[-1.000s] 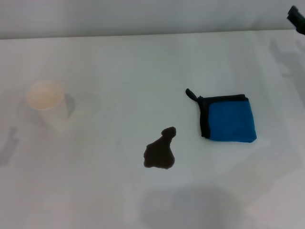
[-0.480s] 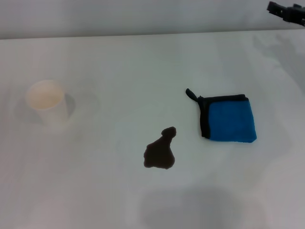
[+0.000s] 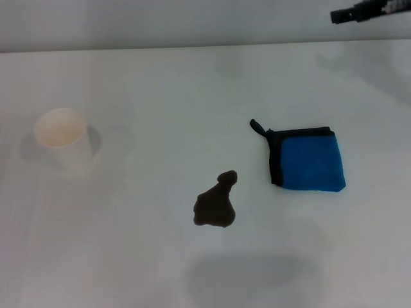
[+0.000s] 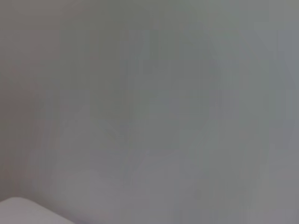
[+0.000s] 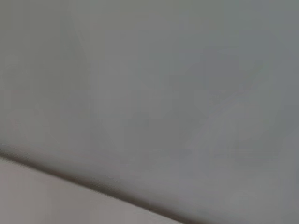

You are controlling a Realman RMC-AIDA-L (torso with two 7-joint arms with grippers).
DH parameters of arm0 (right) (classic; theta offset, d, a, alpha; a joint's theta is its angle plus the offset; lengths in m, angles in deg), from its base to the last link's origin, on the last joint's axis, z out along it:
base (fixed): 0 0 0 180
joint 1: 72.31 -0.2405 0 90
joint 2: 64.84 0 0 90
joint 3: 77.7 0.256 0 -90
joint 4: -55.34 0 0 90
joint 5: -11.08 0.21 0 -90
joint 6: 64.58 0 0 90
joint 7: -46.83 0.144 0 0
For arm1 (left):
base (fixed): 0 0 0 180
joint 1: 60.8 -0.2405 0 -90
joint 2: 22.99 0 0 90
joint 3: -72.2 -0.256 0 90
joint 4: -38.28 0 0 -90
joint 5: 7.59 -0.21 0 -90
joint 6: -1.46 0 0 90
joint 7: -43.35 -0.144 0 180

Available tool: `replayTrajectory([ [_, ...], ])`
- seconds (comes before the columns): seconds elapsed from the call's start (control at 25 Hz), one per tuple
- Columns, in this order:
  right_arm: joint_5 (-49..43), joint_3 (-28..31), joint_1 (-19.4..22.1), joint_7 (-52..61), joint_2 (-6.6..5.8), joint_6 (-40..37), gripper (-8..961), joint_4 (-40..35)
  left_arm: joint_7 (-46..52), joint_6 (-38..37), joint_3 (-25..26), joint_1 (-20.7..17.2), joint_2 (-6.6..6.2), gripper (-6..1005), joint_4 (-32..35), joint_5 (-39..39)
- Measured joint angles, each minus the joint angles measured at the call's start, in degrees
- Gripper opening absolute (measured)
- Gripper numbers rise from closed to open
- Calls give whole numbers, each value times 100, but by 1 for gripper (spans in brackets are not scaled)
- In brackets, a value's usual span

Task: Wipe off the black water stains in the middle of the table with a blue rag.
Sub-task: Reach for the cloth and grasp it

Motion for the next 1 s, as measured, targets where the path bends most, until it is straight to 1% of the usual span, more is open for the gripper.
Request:
replayTrajectory([
  [0.08,-621,2,-280,481,-37,326,855,-125,4,-45,-21,36,4,891,-4,-4],
  [0.2,-1192,2,-679,920,-127,755,856,-150,20,-24,-24,39,9,891,20,-8],
  [0.32,-1372,0,-895,971,-159,954,856,-154,23,101,-21,0,11,891,27,-9],
  [0.48,-1412,135,-971,1059,-177,1033,855,-123,24,138,-22,-44,29,891,10,-10],
  [0.6,-1489,193,-880,1088,-85,910,855,-112,26,208,-27,-61,38,891,-20,-10],
  [0.68,-1566,199,-795,1105,7,829,855,-97,26,221,-30,-66,39,891,-27,-10],
  [0.76,-1587,211,-741,1155,47,859,856,-75,26,194,-26,-67,39,890,-28,-8],
  [0.88,-1588,219,-635,1256,118,1216,856,-140,26,177,-8,-67,38,890,-29,-6],
  [1.0,-1636,206,-540,1269,241,1729,855,-353,26,190,-7,-57,35,890,-27,-4],
])
